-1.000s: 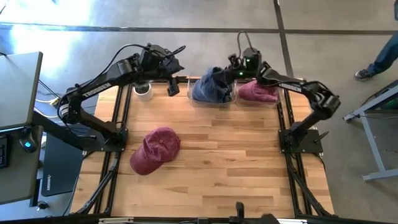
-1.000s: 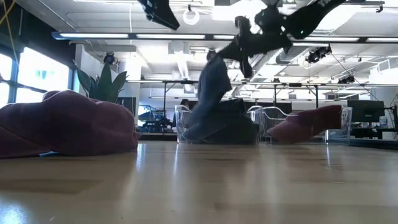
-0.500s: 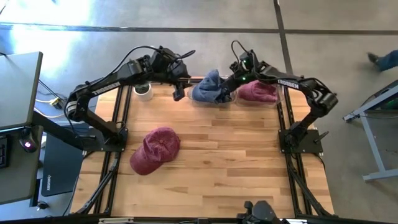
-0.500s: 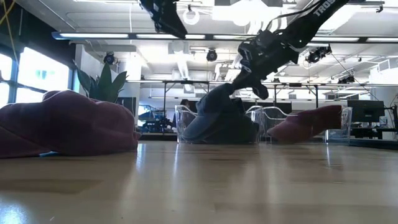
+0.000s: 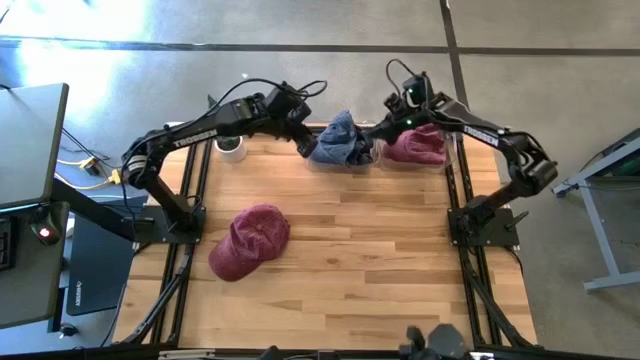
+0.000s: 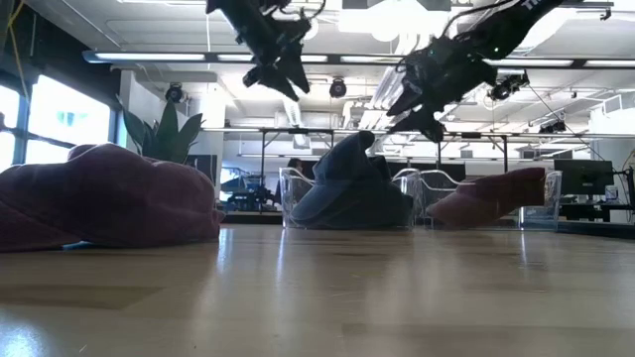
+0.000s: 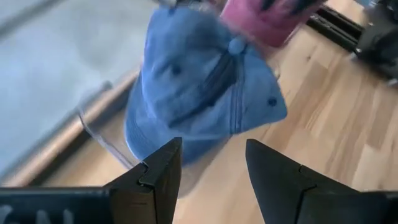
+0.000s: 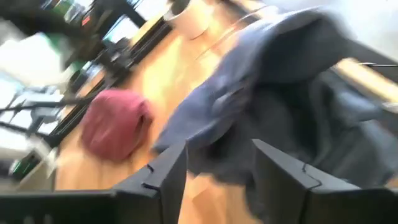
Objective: Pick & Place hat
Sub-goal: Put the dark blue cap into the left transparent bin
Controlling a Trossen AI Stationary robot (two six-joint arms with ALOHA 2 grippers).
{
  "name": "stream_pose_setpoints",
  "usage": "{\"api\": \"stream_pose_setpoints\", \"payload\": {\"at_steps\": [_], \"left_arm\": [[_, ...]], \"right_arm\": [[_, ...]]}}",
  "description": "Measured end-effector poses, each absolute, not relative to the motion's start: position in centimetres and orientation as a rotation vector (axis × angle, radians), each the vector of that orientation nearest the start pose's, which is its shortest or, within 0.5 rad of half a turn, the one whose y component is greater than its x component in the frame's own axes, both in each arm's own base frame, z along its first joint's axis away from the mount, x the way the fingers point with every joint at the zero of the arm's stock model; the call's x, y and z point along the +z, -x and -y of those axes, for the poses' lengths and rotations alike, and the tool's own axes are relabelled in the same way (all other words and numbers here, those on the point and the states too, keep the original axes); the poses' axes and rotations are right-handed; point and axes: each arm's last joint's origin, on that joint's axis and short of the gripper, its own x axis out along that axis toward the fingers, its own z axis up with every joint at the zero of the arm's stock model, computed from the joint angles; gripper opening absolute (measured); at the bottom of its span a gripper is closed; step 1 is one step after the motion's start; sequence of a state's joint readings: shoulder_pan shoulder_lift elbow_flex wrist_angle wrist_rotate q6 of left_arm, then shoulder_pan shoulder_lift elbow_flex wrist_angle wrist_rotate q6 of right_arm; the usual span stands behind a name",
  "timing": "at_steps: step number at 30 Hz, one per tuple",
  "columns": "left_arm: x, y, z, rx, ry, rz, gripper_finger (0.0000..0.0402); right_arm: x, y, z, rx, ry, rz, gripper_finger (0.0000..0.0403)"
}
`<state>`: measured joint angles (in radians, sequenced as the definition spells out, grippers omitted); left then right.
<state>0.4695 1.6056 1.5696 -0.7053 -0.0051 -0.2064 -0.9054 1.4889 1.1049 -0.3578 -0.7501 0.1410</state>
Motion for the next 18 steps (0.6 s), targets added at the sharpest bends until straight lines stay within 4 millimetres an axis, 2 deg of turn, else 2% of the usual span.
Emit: {"api": "stream_pose_setpoints", "payload": {"at_steps": [5,7,10,14,16,18], "left_arm": [[33.4,-31.7,-17.5,0.531,0.573,-0.694,0.0172],[32.3,-31.6,-18.5,0.5,0.606,-0.728,0.0172],[31.9,-31.7,-19.7,0.455,0.581,-0.723,0.0172],[31.4,-30.9,-20.8,0.46,0.551,-0.759,0.0172],[31.6,-30.7,-21.1,0.454,0.497,-0.759,0.0172],[31.6,-30.6,-21.0,0.438,0.461,-0.773,0.0172]], "right_arm": [[27.8,-22.1,19.1,0.082,-0.532,-0.561,0.0175],[27.2,-23.0,17.0,0.176,-0.446,-0.6,0.0161],[25.9,-24.6,14.3,0.253,-0.353,-0.638,0.0122],[24.3,-26.5,12.6,0.121,-0.236,-0.642,0.0054],[23.9,-26.9,12.5,0.01,-0.207,-0.607,0.002],[23.4,-27.1,12.5,-0.081,-0.202,-0.562,0.0006]]}}
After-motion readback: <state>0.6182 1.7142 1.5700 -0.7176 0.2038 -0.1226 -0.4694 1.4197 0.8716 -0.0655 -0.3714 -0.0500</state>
